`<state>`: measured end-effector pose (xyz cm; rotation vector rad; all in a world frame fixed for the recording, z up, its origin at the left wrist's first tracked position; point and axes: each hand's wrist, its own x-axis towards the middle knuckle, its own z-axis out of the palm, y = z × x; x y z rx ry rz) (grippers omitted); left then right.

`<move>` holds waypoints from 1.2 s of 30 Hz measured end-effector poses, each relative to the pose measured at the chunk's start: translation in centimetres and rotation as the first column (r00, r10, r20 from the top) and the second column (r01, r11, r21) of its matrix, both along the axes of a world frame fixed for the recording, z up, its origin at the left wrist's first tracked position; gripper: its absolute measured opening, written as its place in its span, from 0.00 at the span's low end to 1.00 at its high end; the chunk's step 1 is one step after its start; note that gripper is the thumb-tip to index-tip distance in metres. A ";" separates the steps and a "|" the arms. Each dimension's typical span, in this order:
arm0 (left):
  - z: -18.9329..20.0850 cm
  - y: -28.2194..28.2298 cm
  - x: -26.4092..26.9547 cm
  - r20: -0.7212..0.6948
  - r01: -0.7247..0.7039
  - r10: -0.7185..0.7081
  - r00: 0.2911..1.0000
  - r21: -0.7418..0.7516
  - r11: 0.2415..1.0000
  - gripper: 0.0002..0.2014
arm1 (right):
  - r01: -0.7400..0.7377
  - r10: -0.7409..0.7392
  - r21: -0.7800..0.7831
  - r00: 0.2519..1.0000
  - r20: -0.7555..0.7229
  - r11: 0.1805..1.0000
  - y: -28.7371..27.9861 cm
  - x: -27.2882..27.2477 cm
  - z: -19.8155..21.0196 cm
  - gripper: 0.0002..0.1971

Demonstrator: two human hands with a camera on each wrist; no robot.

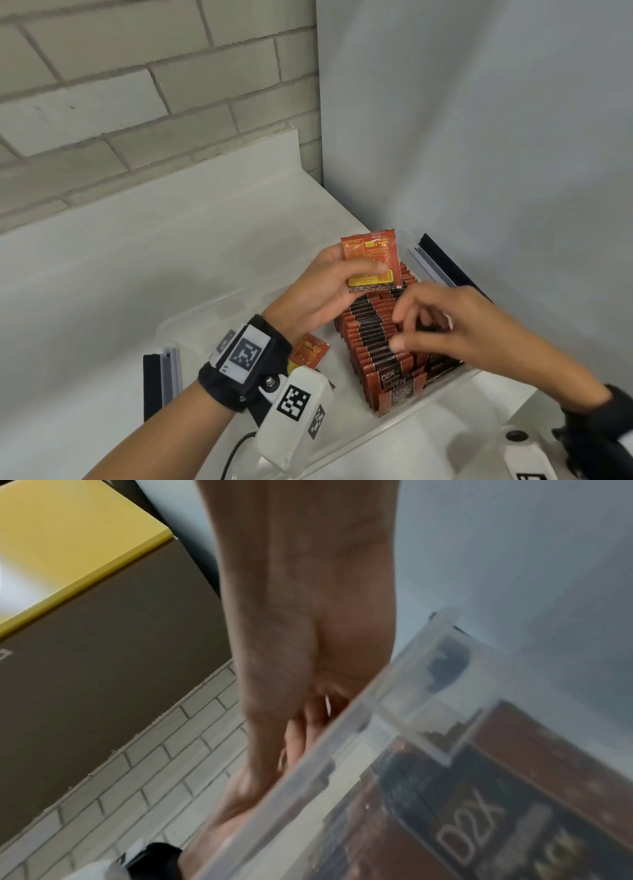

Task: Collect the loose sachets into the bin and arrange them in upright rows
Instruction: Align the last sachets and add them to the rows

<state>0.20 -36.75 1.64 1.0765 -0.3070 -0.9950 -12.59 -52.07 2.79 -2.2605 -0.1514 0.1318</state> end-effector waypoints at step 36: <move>1.0 0.5 -0.1 -0.002 0.075 -0.075 0.997 0.078 0.994 0.22 | 0.330 -0.528 0.611 0.831 0.174 0.720 1.2 -0.4 -1.2 0.17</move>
